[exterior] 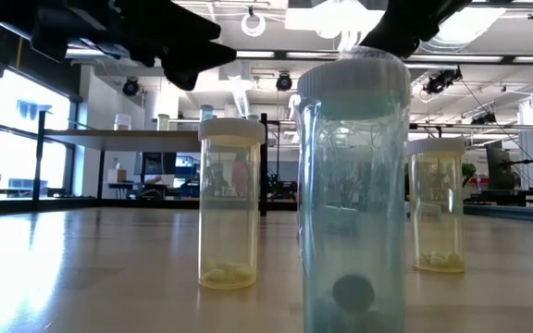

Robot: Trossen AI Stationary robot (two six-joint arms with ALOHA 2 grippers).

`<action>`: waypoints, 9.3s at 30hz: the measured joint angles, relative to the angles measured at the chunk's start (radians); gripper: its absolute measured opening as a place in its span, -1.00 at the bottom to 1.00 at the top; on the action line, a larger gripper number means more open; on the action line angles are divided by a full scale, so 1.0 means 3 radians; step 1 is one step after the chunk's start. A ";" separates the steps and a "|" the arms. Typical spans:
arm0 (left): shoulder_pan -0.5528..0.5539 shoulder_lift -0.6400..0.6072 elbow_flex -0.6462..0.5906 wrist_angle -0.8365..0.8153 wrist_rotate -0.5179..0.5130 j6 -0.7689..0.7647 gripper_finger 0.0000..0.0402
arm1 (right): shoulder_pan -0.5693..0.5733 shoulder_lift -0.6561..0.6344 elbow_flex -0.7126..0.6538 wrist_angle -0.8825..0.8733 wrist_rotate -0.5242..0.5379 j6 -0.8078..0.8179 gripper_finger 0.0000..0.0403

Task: Pick and place medicine bottles onto shelf by color
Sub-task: Put the left yellow pill bottle on the shelf aligned with the other yellow pill bottle

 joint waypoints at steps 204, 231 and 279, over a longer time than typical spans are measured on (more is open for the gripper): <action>0.1367 -0.0766 0.1385 -0.3059 -0.3156 -0.0843 -0.39 | 0.0004 -0.0441 0.0011 -0.0287 -0.0105 0.0356 -0.25; 0.1963 -0.0494 0.1385 -0.4067 -0.2707 -0.2026 -0.39 | 0.0004 -0.0440 0.0011 -0.0369 -0.0105 0.0396 -0.25; 0.2134 -0.0339 0.1383 -0.4063 -0.2504 -0.2097 -0.07 | 0.0004 -0.0440 0.0011 -0.0379 -0.0104 0.0393 -0.25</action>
